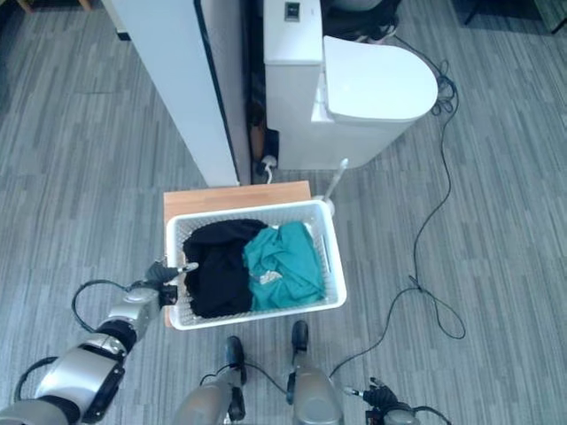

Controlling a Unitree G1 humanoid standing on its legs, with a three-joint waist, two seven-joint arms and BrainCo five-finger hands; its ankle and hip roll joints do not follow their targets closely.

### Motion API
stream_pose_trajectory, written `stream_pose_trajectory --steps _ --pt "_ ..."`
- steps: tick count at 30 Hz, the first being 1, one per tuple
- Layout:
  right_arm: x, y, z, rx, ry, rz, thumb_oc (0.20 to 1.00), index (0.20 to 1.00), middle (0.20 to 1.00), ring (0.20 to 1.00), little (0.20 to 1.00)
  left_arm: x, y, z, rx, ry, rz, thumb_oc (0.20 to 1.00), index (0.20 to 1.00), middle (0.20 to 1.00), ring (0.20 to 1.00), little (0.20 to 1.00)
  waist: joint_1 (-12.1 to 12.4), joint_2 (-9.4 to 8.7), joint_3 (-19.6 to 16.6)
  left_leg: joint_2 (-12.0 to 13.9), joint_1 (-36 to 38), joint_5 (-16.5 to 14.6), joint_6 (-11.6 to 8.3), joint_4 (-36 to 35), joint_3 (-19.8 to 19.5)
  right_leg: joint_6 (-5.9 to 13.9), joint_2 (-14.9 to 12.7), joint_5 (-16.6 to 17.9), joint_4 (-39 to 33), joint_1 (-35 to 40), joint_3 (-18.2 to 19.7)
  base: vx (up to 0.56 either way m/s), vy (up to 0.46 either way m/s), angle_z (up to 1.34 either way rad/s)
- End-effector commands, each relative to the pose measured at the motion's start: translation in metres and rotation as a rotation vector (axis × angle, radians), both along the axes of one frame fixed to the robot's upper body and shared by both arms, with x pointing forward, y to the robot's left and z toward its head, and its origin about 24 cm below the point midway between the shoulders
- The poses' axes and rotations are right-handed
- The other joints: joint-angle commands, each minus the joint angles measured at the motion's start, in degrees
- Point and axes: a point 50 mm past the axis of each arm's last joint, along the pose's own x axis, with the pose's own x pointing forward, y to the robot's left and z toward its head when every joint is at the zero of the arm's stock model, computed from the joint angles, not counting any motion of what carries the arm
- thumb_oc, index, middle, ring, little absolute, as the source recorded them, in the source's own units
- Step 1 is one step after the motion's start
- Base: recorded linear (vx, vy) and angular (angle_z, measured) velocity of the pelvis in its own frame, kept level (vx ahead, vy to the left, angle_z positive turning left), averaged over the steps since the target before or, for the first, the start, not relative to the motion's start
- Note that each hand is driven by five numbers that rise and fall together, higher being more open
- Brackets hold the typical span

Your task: Grab the laundry basket,head to the washer,open it,put in the laundry and shut it.

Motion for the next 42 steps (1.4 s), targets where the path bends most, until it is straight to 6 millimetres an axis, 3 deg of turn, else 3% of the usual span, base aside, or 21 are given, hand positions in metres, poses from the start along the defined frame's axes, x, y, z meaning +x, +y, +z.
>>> stream_pose_trajectory --steps 1,7,8,9,11,12,13,14,17,19,22,26,35,42 --pt "0.0 -0.026 0.007 -0.075 0.018 -0.006 1.0 1.0 1.0 1.0 1.0 0.007 -0.014 -0.002 0.035 0.059 -0.029 1.0 1.0 1.0 1.0 1.0 -1.2 1.99 -0.6 3.2 -4.0 0.3 -1.6 4.5 0.3 2.07 -1.2 -5.1 5.8 -1.1 -0.6 0.01 -0.01 -0.06" --pt "0.013 -0.051 0.022 -0.113 -0.089 -0.161 1.0 1.0 1.0 1.0 1.0 0.009 -0.012 0.002 0.02 0.045 -0.013 1.0 1.0 1.0 1.0 1.0 -1.7 1.98 -0.5 3.3 -4.0 0.2 -1.6 4.7 0.2 2.03 -0.9 -5.2 5.7 -1.0 -0.5 0.0 -0.003 -0.02" --pt "0.023 -0.058 0.031 -0.13 -0.15 -0.19 1.0 1.0 1.0 1.0 1.0 0.01 -0.011 0.002 0.012 0.04 -0.009 1.0 1.0 1.0 1.0 1.0 -1.9 2.06 -0.6 3.4 -4.1 0.1 -1.58 4.7 0.2 2.05 -0.9 -5.2 5.7 -1.1 -0.4 0.0 0.0 0.0" --pt "0.048 -0.073 0.057 -0.165 -0.315 -0.246 1.0 1.0 1.0 1.0 1.0 0.012 -0.014 0.006 -0.011 0.011 -0.004 1.0 1.0 1.0 1.0 1.0 -2.2 2.23 -0.7 3.3 -4.1 0.1 -1.56 4.6 0.2 2.15 -0.8 -5.2 5.7 -1.1 -0.4 0.0 0.0 0.0" --pt "0.058 -0.079 0.069 -0.188 -0.379 -0.259 1.0 1.0 1.0 1.0 1.0 0.013 -0.017 0.007 -0.024 -0.003 -0.007 1.0 1.0 1.0 1.0 1.0 -2.2 2.37 -0.7 3.3 -4.1 0.0 -1.52 4.5 0.2 2.19 -0.8 -5.2 5.7 -1.1 -0.4 0.01 0.019 -0.04" --pt "0.082 -0.086 0.1 -0.238 -0.539 -0.258 1.0 1.0 1.0 1.0 1.0 0.015 -0.024 0.011 -0.057 -0.053 -0.014 1.0 1.0 1.0 1.0 1.0 -2.4 2.68 -0.8 3.3 -4.1 -0.1 -1.4 4.4 0.2 2.33 -0.9 -5.3 5.6 -1.2 -0.3 0.01 0.019 -0.04" --pt "0.081 -0.086 0.1 -0.239 -0.538 -0.259 1.0 1.0 1.0 1.0 1.0 0.015 -0.024 0.011 -0.057 -0.052 -0.014 1.0 1.0 1.0 1.0 1.0 -2.4 2.7 -0.8 3.3 -4.1 -0.1 -1.4 4.4 0.1 2.34 -0.9 -5.3 5.6 -1.2 -0.3 0.01 0.034 -0.04" --pt "0.095 -0.093 0.123 -0.288 -0.647 -0.271 1.0 1.0 1.0 1.0 1.0 0.016 -0.031 0.015 -0.083 -0.099 -0.034 1.0 1.0 1.0 1.0 1.0 -2.4 3.05 -0.8 3.2 -4.1 -0.2 -1.23 4.3 0.1 2.42 -1.0 -5.4 5.6 -1.2 -0.3 0.0 0.0 0.0" --pt "0.119 -0.099 0.161 -0.381 -0.787 -0.27 1.0 1.0 1.0 1.0 1.0 0.017 -0.046 0.023 -0.116 -0.161 -0.076 1.0 1.0 1.0 1.0 1.0 -2.0 3.57 -0.6 3.0 -4.5 -0.4 -0.91 4.5 -0.3 2.39 -1.1 -5.6 5.8 -1.3 -0.6 0.0 0.006 0.01" --pt "0.134 -0.097 0.179 -0.412 -0.85 -0.247 1.0 1.0 1.0 1.0 1.0 0.019 -0.05 0.026 -0.116 -0.169 -0.086 1.0 1.0 1.0 1.0 1.0 -1.7 3.64 -0.4 2.8 -4.9 -0.2 -0.79 4.7 -0.5 2.29 -1.2 -5.4 5.9 -1.5 -0.6 -0.02 0.005 0.04" --pt "0.144 -0.095 0.19 -0.425 -0.881 -0.218 1.0 1.0 1.0 1.0 1.0 0.021 -0.053 0.027 -0.117 -0.17 -0.089 1.0 1.0 1.0 1.0 1.0 -1.5 3.6 -0.1 2.8 -5.0 -0.2 -0.79 5.0 -0.7 2.25 -1.3 -5.3 6.0 -1.4 -0.7 -0.01 -0.002 0.03" --pt "0.163 -0.078 0.199 -0.404 -0.909 -0.128 1.0 1.0 1.0 1.0 1.0 0.024 -0.059 0.026 -0.112 -0.152 -0.093 1.0 1.0 1.0 1.0 1.0 -1.0 3.5 0.6 2.8 -4.9 -0.4 -0.9 5.5 -1.0 2.21 -1.5 -5.4 6.1 -1.0 -1.0 0.0 0.0 0.0" --pt "0.194 0.018 0.182 -0.178 -0.903 0.184 1.0 1.0 1.0 1.0 1.0 0.028 -0.078 0.03 -0.133 -0.155 -0.118 1.0 1.0 1.0 1.0 1.0 0.4 3.14 2.0 2.7 -5.4 0.0 -1.08 6.4 -1.5 2.08 -1.7 -5.1 6.5 -1.1 -1.5 -0.01 -0.004 0.02" --pt "0.202 0.051 0.177 -0.146 -0.865 0.33 1.0 1.0 1.0 1.0 1.0 0.033 -0.089 0.04 -0.143 -0.197 -0.148 1.0 1.0 1.0 1.0 1.0 1.2 3.14 2.8 2.7 -5.8 0.2 -1.15 6.8 -2.0 1.96 -2.0 -5.3 6.8 -1.0 -1.8 -0.01 -0.002 0.01"
